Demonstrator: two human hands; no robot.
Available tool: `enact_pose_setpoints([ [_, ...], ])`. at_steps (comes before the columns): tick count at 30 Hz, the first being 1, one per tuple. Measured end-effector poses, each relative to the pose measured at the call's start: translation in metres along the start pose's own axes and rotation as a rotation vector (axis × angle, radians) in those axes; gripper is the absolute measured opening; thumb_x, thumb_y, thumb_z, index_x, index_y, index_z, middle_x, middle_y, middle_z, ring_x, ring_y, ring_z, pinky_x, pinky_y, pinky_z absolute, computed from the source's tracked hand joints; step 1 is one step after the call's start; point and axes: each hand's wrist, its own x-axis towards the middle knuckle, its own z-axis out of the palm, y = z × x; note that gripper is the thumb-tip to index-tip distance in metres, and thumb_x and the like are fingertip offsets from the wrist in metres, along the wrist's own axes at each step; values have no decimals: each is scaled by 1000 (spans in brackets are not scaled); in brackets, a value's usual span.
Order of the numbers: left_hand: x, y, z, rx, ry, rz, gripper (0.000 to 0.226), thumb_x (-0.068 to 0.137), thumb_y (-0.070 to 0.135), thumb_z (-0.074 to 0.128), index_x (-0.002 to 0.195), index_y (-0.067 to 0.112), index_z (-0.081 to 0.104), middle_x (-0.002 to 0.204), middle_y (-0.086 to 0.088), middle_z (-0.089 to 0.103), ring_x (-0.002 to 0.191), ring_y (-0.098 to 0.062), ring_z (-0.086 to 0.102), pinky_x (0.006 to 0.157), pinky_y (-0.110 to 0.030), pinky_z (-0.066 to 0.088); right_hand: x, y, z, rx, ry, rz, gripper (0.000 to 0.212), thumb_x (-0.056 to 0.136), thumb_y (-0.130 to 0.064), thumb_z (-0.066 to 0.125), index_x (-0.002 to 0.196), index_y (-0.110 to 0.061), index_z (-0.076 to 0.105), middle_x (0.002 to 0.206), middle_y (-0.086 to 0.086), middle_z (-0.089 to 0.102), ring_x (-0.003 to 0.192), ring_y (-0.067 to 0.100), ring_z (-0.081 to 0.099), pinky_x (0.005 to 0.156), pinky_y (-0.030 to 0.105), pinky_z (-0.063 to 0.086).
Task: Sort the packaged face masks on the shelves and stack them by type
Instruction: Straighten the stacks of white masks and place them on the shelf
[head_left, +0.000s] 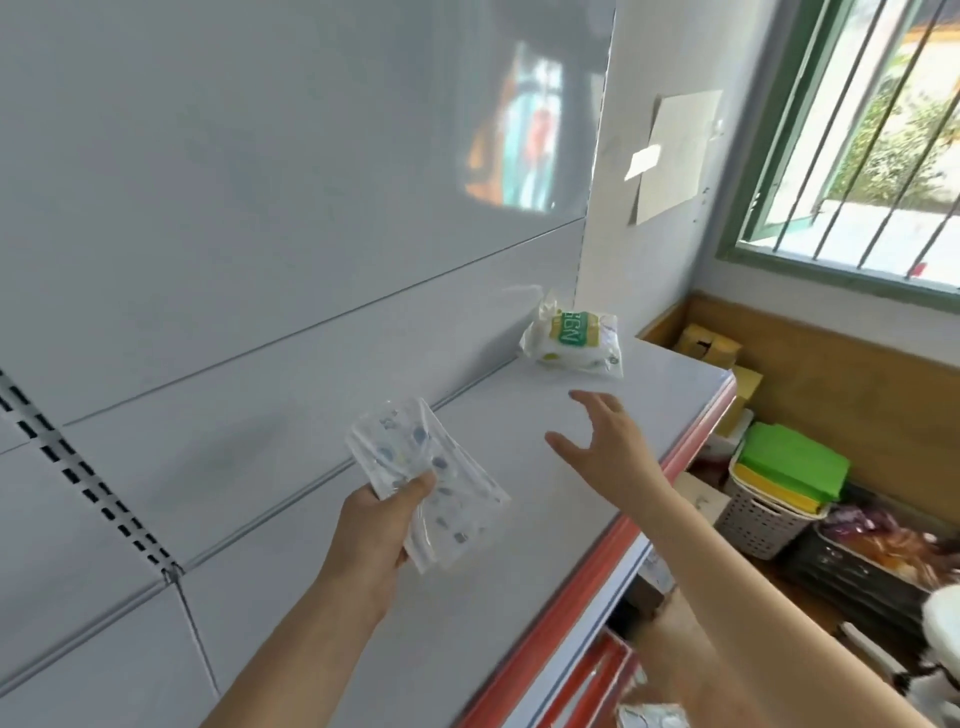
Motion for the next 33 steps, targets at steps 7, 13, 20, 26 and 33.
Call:
enact_pose_setpoints([
  [7, 29, 8, 66, 82, 30, 102, 11, 88, 19, 76, 98, 14, 76, 89, -9, 79, 85, -29, 77, 85, -50, 60, 154, 80, -23, -422, -83, -151, 101, 80, -71, 61, 158, -32, 10, 165, 5, 10, 149, 35, 15, 119, 49, 22],
  [13, 57, 31, 122, 36, 243, 223, 24, 68, 33, 78, 86, 18, 79, 88, -8, 79, 89, -33, 75, 88, -52, 57, 231, 115, -7, -183, 1, -343, 49, 89, -43, 67, 135, -25, 60, 134, -1, 62, 124, 31, 52, 97, 42, 47],
  [20, 80, 45, 158, -44, 420, 297, 9, 91, 18, 72, 97, 15, 77, 89, -6, 80, 83, -24, 76, 75, -35, 54, 120, 86, -7, -75, -238, -978, 59, 94, -68, 41, 136, -30, 56, 138, -8, 59, 128, 17, 54, 101, 34, 47],
  [26, 92, 42, 162, -53, 477, 224, 9, 94, 18, 69, 101, 19, 75, 92, -4, 80, 83, -19, 77, 80, -36, 55, 242, 95, -30, -181, -333, -600, 56, 94, -56, 52, 141, -27, 48, 140, -7, 50, 129, 18, 47, 102, 35, 41],
  [33, 99, 31, 185, -23, 402, 165, 17, 95, 15, 68, 109, 20, 74, 98, 1, 80, 90, -17, 77, 80, -35, 56, 312, 108, -28, -446, -665, -320, 50, 75, -62, 74, 105, -26, 58, 103, 0, 56, 109, 27, 50, 90, 37, 36],
])
